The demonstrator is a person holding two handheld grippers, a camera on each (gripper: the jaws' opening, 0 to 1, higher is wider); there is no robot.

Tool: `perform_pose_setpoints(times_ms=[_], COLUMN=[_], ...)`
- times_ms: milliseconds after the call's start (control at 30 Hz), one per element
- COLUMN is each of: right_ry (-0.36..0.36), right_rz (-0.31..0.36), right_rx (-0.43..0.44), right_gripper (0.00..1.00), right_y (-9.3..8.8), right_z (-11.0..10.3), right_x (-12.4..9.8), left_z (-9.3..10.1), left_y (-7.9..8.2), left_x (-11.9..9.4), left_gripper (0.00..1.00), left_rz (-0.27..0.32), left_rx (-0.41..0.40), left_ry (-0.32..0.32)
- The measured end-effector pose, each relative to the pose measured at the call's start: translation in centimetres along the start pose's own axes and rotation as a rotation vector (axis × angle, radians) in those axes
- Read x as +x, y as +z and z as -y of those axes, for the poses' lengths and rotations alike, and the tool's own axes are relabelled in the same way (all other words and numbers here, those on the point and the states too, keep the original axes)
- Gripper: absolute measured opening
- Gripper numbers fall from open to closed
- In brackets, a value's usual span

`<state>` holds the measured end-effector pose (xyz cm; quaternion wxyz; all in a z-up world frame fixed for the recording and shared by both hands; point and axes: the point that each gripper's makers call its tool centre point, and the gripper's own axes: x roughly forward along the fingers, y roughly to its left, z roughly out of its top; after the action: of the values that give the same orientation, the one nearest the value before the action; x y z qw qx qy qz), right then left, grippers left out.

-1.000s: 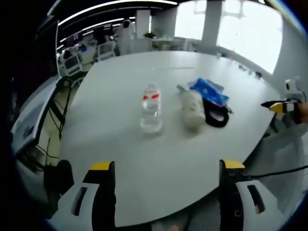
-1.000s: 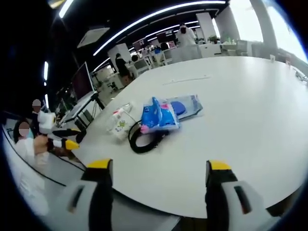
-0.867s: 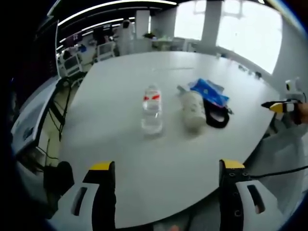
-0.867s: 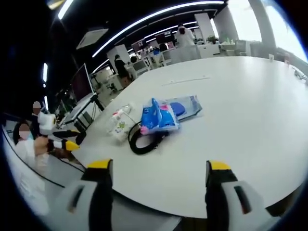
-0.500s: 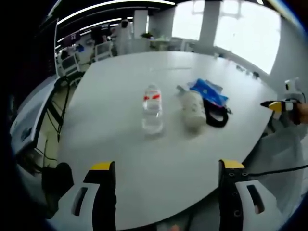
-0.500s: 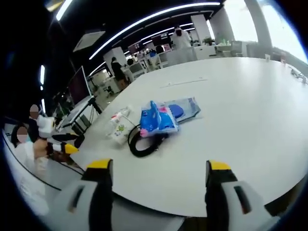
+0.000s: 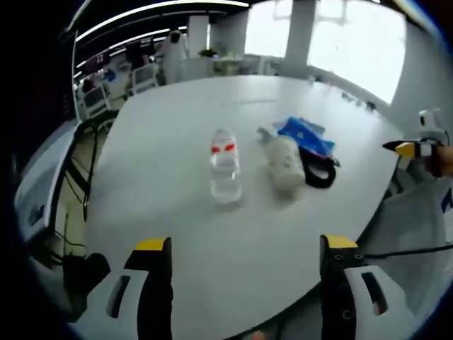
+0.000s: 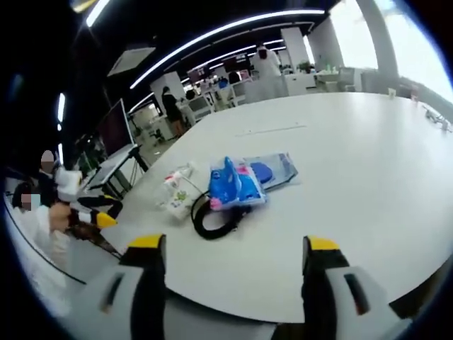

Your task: Arrange the tabletop items into an orderly group along one side of the table until the central work area is clear of visible clutter.

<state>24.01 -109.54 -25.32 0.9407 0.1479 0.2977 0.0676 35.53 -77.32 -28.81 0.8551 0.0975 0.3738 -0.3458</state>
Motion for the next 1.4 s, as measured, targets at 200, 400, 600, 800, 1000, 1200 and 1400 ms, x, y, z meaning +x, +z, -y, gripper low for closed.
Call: perform_pose_setpoints(times_ms=[200,400,600,800,1000,1200,1400], right_ry=[0.004,0.017,0.052,0.062,0.087,0.103,0.111], right_rz=[-0.016,-0.017,-0.05,-0.06,-0.092,-0.083,-0.086], right_rx=[-0.001,0.027,0.021,0.022,0.0,0.007,-0.008], right_gripper=[0.77,0.77,0.76,0.76,0.74,0.74,0.74], right_y=[-0.3,-0.2,-0.9,-1.3,-1.6,-1.3,-1.0], right_z=[0.6,0.4,-0.4,-0.1,-1.1,-2.0,-1.9], right_x=[0.9,2.2,3.7,5.0,6.2,7.1,7.2], left_z=[-0.6,-1.2,-1.7,-2.2,-2.0,-1.5,-1.3], left_y=[0.5,1.2,2.4,3.9,6.1,7.1,7.1], left_x=[1.2,2.1,4.0,6.3,8.0,9.8,11.6], left_gripper=[0.82,0.81,0.8,0.78,0.77,0.76,0.75], left_rz=[-0.001,-0.005,-0.018,-0.016,-0.002,-0.028,-0.081], left_rx=[-0.009,-0.036,-0.037,-0.031,-0.06,-0.016,0.026], left_ry=[-0.001,0.001,-0.003,-0.011,-0.04,-0.044,-0.052])
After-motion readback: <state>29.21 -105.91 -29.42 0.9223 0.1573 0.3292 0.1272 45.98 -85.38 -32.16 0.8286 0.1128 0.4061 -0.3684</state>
